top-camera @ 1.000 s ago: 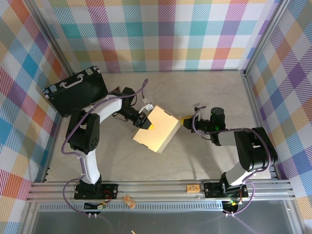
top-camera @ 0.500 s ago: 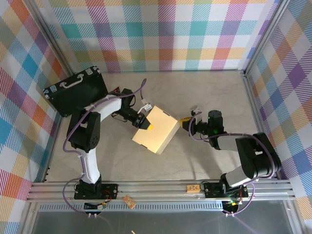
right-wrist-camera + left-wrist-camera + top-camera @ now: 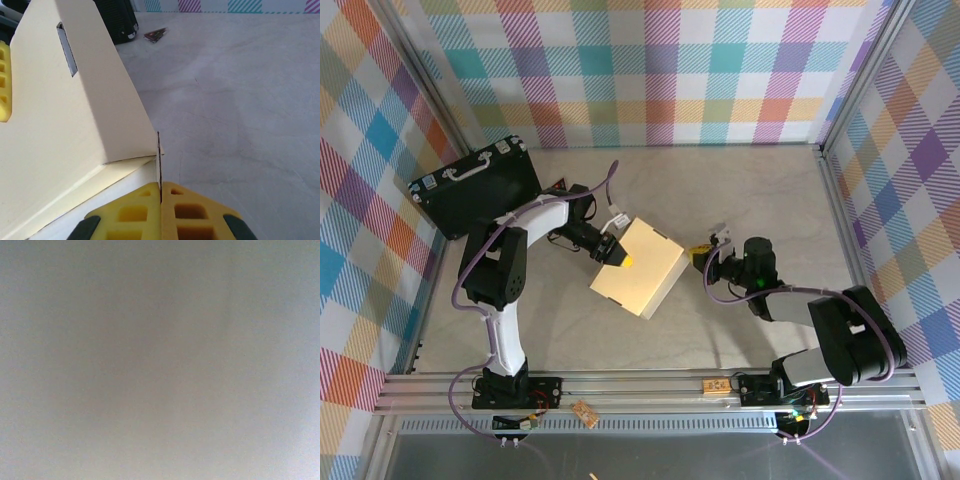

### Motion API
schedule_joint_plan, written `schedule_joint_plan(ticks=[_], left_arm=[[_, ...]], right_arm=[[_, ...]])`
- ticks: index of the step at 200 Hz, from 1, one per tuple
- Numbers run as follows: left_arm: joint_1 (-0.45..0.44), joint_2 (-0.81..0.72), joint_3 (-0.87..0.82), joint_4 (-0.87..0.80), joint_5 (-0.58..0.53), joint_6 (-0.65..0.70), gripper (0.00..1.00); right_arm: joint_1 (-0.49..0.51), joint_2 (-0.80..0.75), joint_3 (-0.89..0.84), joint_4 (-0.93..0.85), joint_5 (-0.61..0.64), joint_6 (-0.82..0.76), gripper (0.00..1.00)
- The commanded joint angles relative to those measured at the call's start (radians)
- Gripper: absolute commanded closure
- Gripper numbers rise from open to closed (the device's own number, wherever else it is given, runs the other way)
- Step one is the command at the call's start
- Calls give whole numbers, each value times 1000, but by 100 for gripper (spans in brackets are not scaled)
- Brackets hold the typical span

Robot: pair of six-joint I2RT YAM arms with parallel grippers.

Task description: Fold the paper box

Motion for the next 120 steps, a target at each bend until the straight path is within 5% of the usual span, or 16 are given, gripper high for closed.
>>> schedule_joint_plan(ticks=[1, 52, 81, 120], left_arm=[[61, 14, 36, 35, 69, 2, 68], [65, 28, 48, -3, 59, 18, 68], [52, 33, 59, -28, 30, 33, 68], [49, 33, 63, -40, 30, 51, 68]], right_arm=[[20, -34, -38, -47, -29, -17, 100], [50, -74, 3, -188, -24, -93, 100], [0, -70, 75, -211, -138, -28, 48], [-194, -83, 109, -178, -480, -19, 32]])
